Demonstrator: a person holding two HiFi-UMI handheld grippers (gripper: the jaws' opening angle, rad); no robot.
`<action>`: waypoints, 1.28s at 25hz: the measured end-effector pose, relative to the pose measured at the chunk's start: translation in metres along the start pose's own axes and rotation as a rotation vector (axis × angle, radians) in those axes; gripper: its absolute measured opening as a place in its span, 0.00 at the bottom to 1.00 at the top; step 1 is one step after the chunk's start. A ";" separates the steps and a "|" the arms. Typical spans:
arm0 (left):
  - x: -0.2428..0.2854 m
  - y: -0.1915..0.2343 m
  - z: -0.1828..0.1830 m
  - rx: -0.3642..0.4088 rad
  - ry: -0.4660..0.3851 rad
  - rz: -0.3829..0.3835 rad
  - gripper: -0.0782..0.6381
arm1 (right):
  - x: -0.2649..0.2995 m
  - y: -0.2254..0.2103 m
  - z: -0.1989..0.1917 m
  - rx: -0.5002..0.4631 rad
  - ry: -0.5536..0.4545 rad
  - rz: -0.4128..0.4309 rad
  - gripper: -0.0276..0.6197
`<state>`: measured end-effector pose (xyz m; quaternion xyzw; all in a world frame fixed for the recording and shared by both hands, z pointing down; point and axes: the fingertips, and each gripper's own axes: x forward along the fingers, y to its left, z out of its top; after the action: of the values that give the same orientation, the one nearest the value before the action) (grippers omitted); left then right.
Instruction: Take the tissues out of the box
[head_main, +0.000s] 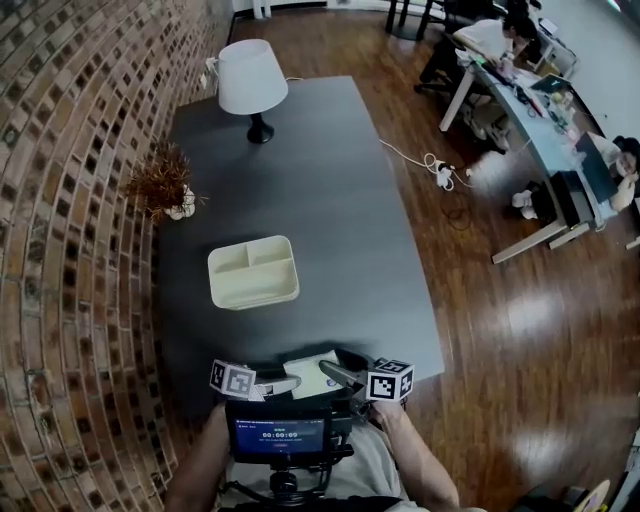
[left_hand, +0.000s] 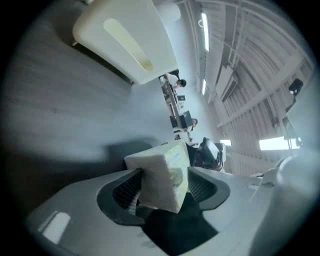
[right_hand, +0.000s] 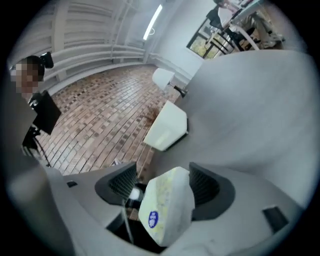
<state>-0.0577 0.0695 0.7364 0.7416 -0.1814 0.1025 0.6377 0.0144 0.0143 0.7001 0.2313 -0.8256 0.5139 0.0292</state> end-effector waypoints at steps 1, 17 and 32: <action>-0.003 0.001 0.016 -0.032 -0.074 -0.008 0.52 | 0.011 -0.006 0.018 0.002 -0.044 -0.003 0.55; -0.005 0.044 0.098 -0.009 -0.234 0.095 0.61 | 0.044 -0.033 0.028 -0.081 0.187 -0.045 0.55; -0.123 -0.167 0.162 0.284 -0.682 -0.452 0.51 | -0.036 0.230 0.176 -0.630 -0.244 0.279 0.55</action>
<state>-0.1163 -0.0525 0.5104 0.8345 -0.1989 -0.2666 0.4393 -0.0145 -0.0406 0.4151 0.1556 -0.9644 0.2020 -0.0700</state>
